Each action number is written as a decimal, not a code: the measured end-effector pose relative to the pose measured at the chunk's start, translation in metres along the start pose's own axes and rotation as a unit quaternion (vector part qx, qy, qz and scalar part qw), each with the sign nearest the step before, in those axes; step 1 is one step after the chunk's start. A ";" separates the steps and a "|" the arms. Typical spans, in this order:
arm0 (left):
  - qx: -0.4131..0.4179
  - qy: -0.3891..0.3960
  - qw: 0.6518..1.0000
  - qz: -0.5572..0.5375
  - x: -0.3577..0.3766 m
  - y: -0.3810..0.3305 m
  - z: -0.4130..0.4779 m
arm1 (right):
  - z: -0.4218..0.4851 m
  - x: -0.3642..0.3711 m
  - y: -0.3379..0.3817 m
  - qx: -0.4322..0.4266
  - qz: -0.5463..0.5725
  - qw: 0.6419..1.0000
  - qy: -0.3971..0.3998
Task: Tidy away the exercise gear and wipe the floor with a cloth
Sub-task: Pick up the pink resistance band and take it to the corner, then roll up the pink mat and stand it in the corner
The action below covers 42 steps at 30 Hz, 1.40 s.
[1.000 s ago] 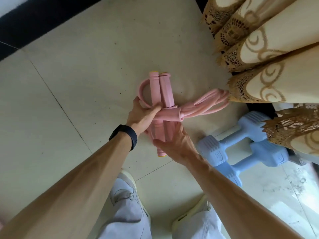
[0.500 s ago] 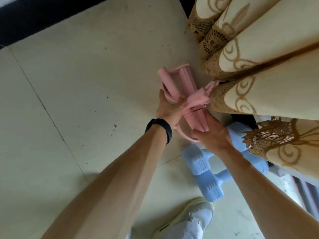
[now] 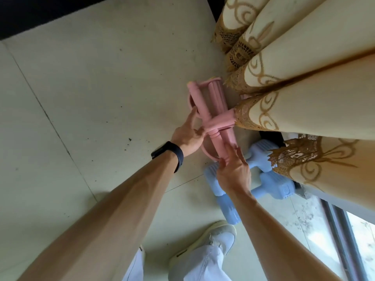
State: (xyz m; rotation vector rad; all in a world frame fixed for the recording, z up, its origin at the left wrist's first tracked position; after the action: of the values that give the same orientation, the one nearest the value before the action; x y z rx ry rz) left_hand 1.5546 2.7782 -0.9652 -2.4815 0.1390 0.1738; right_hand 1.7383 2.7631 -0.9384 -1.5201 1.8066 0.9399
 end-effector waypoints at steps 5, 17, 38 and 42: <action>-0.003 -0.005 0.996 0.094 -0.039 -0.005 -0.063 | -0.054 -0.038 0.040 -0.032 -0.021 0.998 0.059; 0.042 0.000 0.911 0.409 -0.186 -0.095 -0.343 | -0.266 -0.256 0.193 -0.169 -0.017 0.975 0.141; 0.067 -0.386 0.896 0.208 -0.282 -0.169 -0.793 | -0.570 -0.489 0.323 -0.502 -0.155 0.850 0.036; 0.023 -0.482 0.859 0.172 -0.286 -0.130 -0.894 | -0.651 -0.482 0.358 -0.581 -0.210 0.785 0.039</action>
State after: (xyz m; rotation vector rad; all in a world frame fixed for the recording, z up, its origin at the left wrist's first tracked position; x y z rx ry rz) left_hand 1.3723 2.3526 -0.1387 -2.0131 0.1458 1.4930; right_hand 1.4704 2.5387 -0.1244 -2.5256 0.7139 1.9113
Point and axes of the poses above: each hand's wrist, its own z-axis towards the middle knuckle, its own x-axis out of the palm, y = z × x, the point moved 9 cm from there along z, towards the middle knuckle, and after that the axes turned 10 degrees about -z, right-handed, at the moved point
